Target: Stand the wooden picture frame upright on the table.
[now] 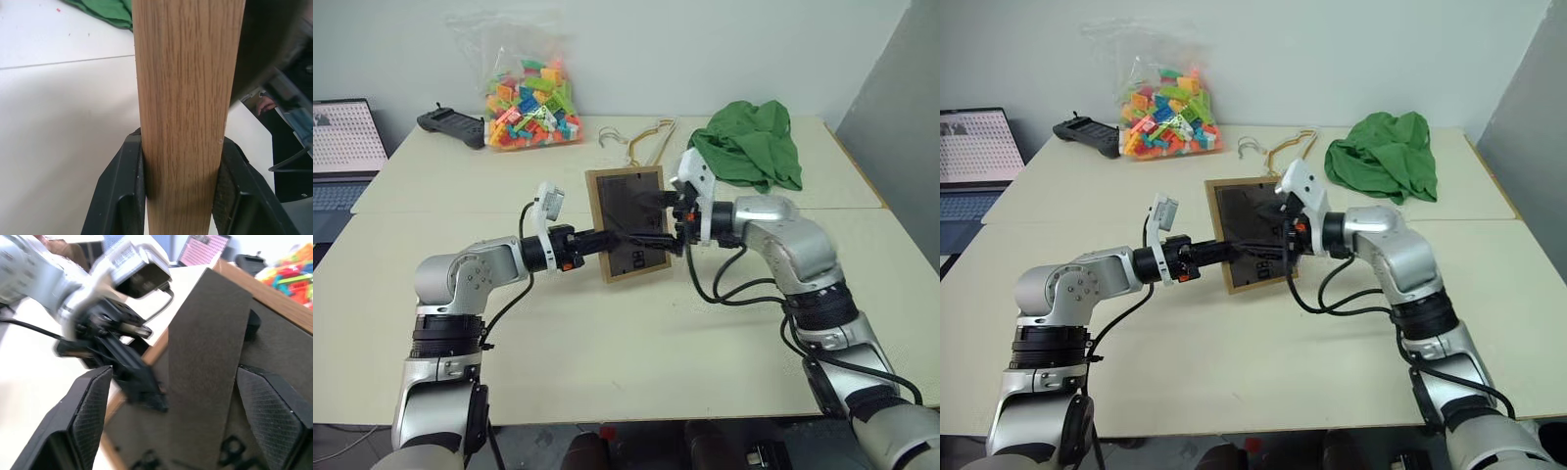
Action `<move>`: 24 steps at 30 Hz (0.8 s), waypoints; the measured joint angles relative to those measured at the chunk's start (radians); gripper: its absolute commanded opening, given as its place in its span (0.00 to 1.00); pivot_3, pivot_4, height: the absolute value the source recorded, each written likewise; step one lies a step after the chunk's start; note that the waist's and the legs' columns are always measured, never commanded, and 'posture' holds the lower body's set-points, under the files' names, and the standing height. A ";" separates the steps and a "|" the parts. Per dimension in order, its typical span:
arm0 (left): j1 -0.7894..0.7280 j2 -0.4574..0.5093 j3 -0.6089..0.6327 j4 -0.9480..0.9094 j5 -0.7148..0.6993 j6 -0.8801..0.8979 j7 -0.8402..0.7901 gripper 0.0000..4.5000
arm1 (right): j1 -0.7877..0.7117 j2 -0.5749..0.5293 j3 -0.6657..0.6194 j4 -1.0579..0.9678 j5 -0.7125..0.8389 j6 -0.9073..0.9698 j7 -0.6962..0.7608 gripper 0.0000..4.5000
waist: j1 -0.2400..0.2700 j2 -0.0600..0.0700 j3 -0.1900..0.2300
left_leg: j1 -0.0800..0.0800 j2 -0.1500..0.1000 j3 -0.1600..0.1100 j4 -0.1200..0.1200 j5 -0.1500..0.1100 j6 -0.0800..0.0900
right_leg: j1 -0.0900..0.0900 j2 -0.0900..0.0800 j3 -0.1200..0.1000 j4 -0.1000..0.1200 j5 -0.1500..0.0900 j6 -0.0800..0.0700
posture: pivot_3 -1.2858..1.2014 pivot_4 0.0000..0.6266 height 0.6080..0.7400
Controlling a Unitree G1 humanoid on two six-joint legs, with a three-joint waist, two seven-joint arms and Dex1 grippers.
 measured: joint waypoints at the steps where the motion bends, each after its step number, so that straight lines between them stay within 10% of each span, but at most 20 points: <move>1: 0.004 0.000 0.004 0.000 -0.010 0.012 0.001 0.29 | 0.014 -0.028 -0.019 -0.044 0.040 0.043 0.012 0.91 | 0.000 0.000 0.000 | 0.000 0.000 0.000 0.000 0.000 0.000 | 0.000 0.000 0.000 0.000 0.000 0.000 | 0.52 0.24 1.00; 10: -0.018 -0.060 0.093 0.001 -0.148 0.270 0.132 0.29 | 0.152 -0.236 -0.108 -0.159 0.099 0.035 0.047 0.91 | 0.005 0.000 0.000 | 0.000 -0.001 -0.001 0.001 -0.002 0.004 | 0.000 0.000 0.000 0.000 0.000 0.000 | 0.52 0.24 1.00; 19: -0.042 -0.072 0.204 0.125 -0.521 0.542 0.352 0.29 | 0.223 -0.408 -0.005 0.362 -0.760 -1.457 -0.507 0.91 | -0.009 -0.001 0.000 | 0.002 0.000 0.004 0.000 0.000 0.000 | 0.000 0.000 0.004 0.001 0.000 0.001 | 0.52 0.24 1.00; 24: -0.012 -0.061 0.164 0.135 -0.729 0.542 0.494 0.29 | 0.122 -0.344 0.067 0.529 -1.076 -1.759 -0.846 0.91 | -0.018 -0.001 0.000 | 0.005 0.000 0.005 0.000 0.003 -0.005 | -0.001 -0.001 0.006 0.007 0.000 0.001 | 0.52 0.24 1.00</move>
